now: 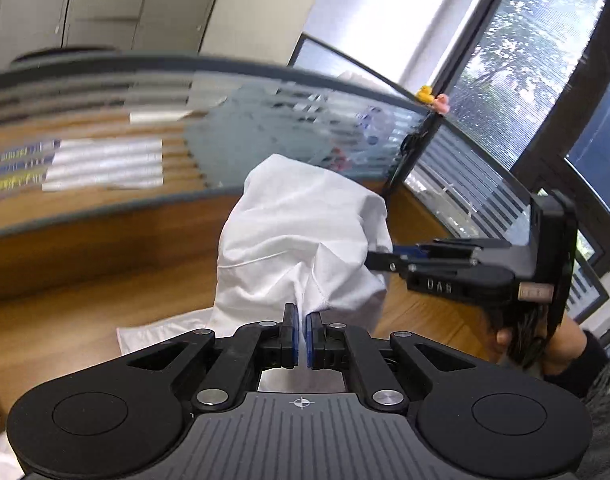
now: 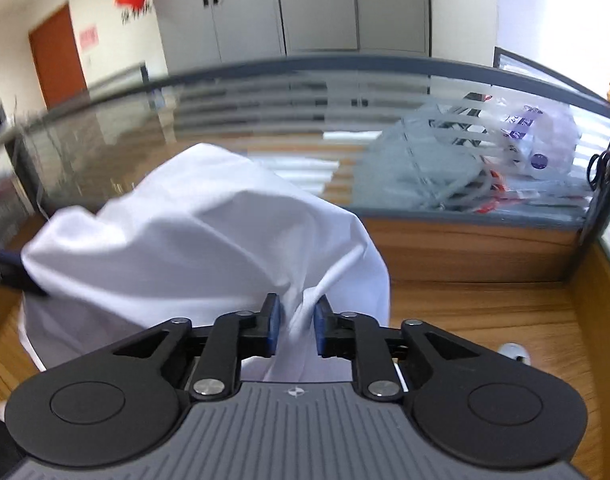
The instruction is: Fold clothes
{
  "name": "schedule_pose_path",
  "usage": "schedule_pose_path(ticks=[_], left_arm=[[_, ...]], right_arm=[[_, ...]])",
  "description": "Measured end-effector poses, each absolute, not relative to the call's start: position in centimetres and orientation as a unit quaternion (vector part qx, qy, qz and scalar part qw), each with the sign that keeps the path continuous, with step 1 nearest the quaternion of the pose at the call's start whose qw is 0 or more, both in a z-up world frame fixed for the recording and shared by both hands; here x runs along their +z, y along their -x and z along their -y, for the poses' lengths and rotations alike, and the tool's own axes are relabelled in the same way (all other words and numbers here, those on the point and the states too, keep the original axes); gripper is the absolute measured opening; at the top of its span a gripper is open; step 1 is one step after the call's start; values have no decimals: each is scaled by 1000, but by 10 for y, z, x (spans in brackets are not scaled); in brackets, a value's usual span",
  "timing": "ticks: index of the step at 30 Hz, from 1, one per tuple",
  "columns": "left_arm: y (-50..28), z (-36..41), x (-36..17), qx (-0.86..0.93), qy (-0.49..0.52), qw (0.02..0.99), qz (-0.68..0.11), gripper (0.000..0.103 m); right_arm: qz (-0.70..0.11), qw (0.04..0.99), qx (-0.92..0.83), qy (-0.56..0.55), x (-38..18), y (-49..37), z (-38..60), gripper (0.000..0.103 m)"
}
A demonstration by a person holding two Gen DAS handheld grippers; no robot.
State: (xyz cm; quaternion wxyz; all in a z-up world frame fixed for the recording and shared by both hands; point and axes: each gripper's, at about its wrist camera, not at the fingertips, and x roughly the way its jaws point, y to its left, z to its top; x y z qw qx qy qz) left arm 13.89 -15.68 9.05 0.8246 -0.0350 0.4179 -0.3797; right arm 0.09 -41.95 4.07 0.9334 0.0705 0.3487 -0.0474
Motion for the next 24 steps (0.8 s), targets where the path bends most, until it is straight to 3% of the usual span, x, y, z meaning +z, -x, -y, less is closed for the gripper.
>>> schedule_pose_path(ticks=[9,11,12,24], left_arm=[[-148,169,90,-375,33,822,-427,5],[-145,173,90,-381,22,821,-424,5],[-144,175,90,-383,16,821,-423,5],[-127,184,90,-398,-6,817,-417,6]], right_arm=[[-329,943,-37,-45,58,56,410,46],[-314,949,-13,-27,63,66,400,63],[-309,951,-9,-11,65,68,394,66],[-304,937,17,174,34,26,354,65]])
